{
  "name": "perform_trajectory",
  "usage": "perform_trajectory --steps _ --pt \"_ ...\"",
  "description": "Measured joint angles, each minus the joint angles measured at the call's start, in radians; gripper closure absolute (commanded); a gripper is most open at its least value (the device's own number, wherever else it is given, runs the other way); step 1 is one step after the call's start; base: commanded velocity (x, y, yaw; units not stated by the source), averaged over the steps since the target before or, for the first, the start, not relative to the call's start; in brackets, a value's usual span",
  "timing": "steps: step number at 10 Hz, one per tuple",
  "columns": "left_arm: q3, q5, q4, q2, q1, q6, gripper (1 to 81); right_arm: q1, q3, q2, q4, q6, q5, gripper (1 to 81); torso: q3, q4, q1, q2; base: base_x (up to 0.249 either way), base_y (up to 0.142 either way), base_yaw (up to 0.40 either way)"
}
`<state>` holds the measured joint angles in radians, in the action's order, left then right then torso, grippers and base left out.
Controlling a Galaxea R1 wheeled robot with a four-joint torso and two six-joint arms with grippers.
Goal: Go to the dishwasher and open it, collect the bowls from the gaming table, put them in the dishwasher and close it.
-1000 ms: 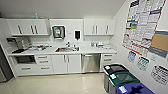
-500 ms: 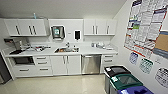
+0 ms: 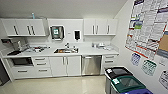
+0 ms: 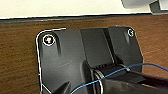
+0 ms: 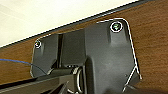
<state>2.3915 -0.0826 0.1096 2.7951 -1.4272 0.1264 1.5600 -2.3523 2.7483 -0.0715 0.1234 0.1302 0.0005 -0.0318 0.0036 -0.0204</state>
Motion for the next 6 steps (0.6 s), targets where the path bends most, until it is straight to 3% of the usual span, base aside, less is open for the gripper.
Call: perform_trajectory --steps 6 --pt "0.000 0.000 0.000 0.000 -0.002 0.000 1.0 -0.001 0.000 0.000 0.000 0.000 0.000 1.0 0.000 0.000 0.000 0.000 0.089 0.000 0.000"
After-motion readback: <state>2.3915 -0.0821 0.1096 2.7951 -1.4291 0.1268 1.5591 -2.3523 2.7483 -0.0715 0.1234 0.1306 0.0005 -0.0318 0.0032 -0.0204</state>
